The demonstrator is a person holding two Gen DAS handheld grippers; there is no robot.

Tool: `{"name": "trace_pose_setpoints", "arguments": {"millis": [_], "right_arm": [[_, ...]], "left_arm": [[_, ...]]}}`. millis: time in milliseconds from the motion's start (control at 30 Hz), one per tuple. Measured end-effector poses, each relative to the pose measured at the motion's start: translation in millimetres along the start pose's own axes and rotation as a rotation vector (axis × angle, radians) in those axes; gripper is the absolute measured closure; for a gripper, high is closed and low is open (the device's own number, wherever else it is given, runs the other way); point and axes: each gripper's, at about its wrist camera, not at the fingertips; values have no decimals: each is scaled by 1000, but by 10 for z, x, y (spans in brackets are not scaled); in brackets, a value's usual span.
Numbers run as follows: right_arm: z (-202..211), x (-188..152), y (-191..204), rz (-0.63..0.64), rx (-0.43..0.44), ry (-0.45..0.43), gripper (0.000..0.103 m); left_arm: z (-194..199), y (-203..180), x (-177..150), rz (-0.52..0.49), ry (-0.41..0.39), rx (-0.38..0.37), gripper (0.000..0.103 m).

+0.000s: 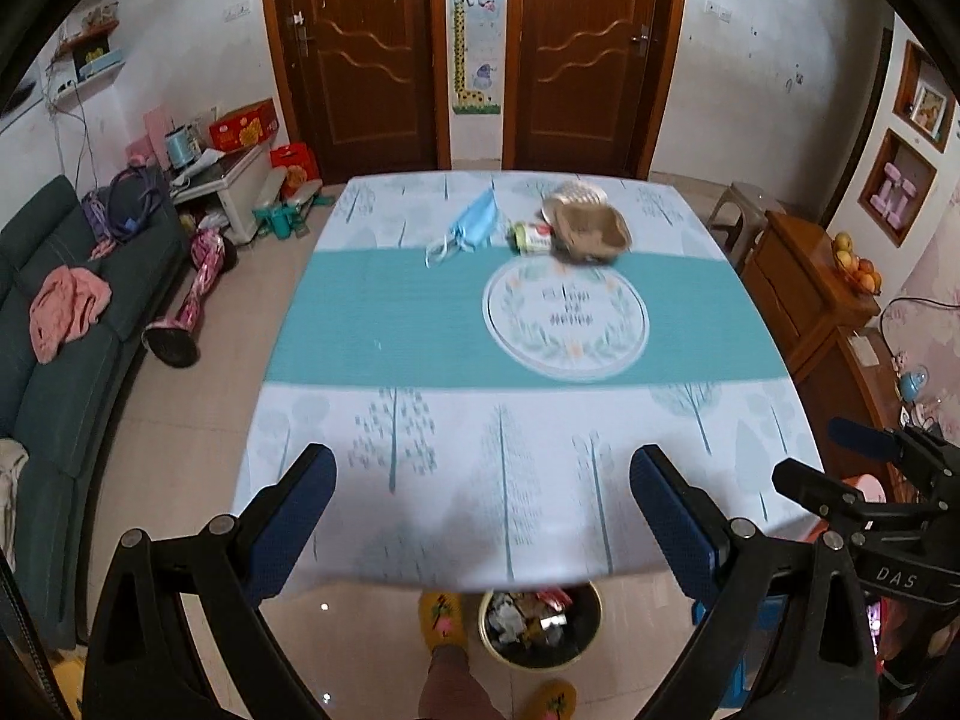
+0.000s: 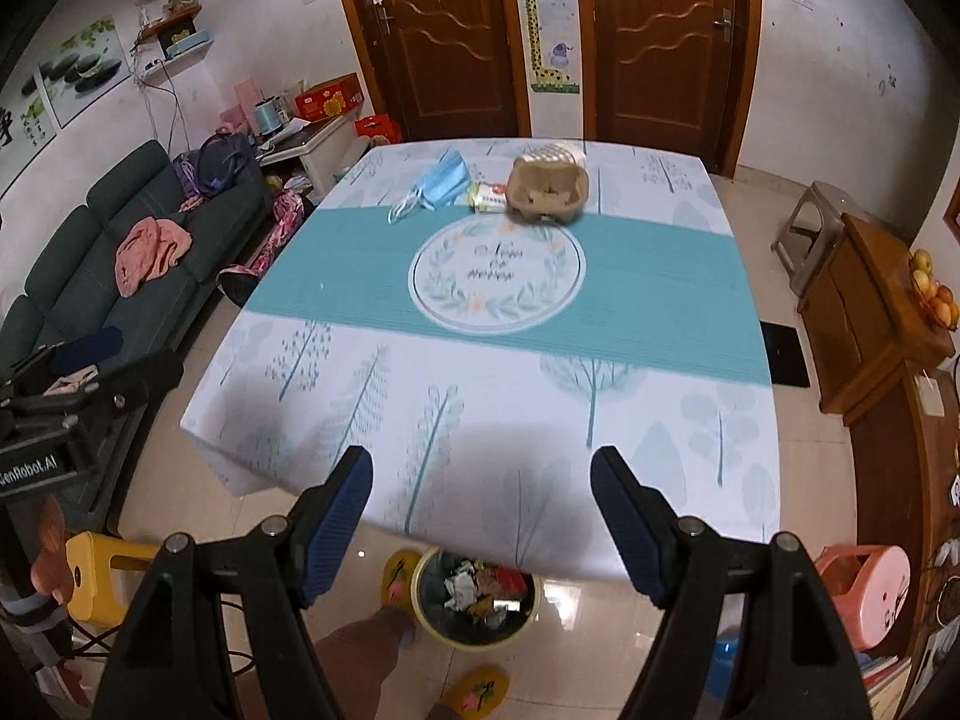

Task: Collect trash
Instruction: 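Raise both empty tools back toward the table, then grasp the blue face mask with the left tool while the right tool grasps the brown pulp tray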

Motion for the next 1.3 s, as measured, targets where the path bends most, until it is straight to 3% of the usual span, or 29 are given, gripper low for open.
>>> {"name": "trace_pose_setpoints", "arguments": {"millis": [333, 567, 767, 1000, 1300], "right_arm": [[-461, 757, 84, -75, -44, 31, 28], [-952, 1422, 134, -161, -76, 68, 28], [-1435, 1816, 98, -265, -102, 107, 28], [-2061, 2035, -124, -393, -114, 187, 51], [-2660, 2061, -472, -522, -160, 244, 52]], "left_arm": [[-607, 517, 911, -29, 20, -58, 6], [-1139, 937, 1598, -61, 35, -28, 6], [-1868, 1225, 2081, -74, 132, -74, 6], [-2714, 1303, 2302, -84, 238, -138, 6], [-3528, 1366, 2398, -38, 321, -185, 12]]}}
Point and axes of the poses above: each gripper's, at about its wrist camera, not at the fingertips, and z roughly against the way its jaws point, y to its left, x to its top, and after that the axes turned 14 degrees about -x, right-handed
